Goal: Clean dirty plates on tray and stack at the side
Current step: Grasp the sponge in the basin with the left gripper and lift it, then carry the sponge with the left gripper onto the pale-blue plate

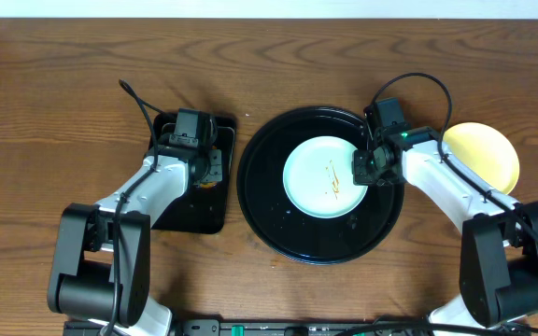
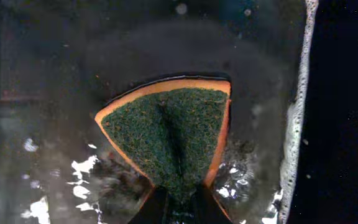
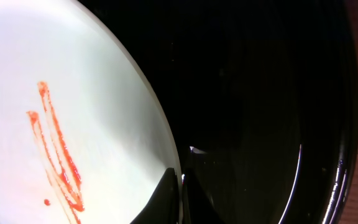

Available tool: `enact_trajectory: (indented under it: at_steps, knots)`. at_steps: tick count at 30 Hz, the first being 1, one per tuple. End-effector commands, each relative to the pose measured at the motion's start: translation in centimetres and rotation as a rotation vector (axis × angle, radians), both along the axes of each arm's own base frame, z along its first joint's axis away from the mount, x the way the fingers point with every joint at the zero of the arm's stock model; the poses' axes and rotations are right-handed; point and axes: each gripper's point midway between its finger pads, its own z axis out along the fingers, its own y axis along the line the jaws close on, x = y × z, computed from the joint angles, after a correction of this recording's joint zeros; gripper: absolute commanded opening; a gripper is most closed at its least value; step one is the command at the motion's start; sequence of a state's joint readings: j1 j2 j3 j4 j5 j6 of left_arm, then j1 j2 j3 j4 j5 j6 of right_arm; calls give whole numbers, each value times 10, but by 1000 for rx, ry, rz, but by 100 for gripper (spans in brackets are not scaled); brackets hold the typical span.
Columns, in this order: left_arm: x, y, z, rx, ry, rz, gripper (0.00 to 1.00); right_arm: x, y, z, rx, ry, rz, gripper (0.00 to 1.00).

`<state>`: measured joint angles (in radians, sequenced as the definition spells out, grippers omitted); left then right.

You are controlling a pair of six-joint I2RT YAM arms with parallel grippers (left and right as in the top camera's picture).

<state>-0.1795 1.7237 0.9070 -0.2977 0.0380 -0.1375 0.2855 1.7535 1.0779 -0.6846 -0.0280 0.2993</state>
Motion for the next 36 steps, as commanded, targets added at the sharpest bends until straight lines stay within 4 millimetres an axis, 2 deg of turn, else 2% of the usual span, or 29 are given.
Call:
enact_trajectory:
  at_steps: [1,5,11,22,28,36]
  knots:
    - [-2,2,4,10,-10,3,7,-3,-4,-3,-30,6,19,1]
    - [5,1,31,-7,-88,10,7,-3,-4,-3,-31,5,26,1]
    - [14,0,91,-38,-261,11,7,-3,-4,-3,-31,5,26,1]
    - [25,1,159,-65,-489,23,7,-3,-4,-3,-32,6,26,1]
    - [27,0,186,-82,-579,24,7,-3,-4,-3,-32,6,26,1]
    - [27,0,198,-90,-618,25,7,-3,-4,-3,-31,5,26,1]
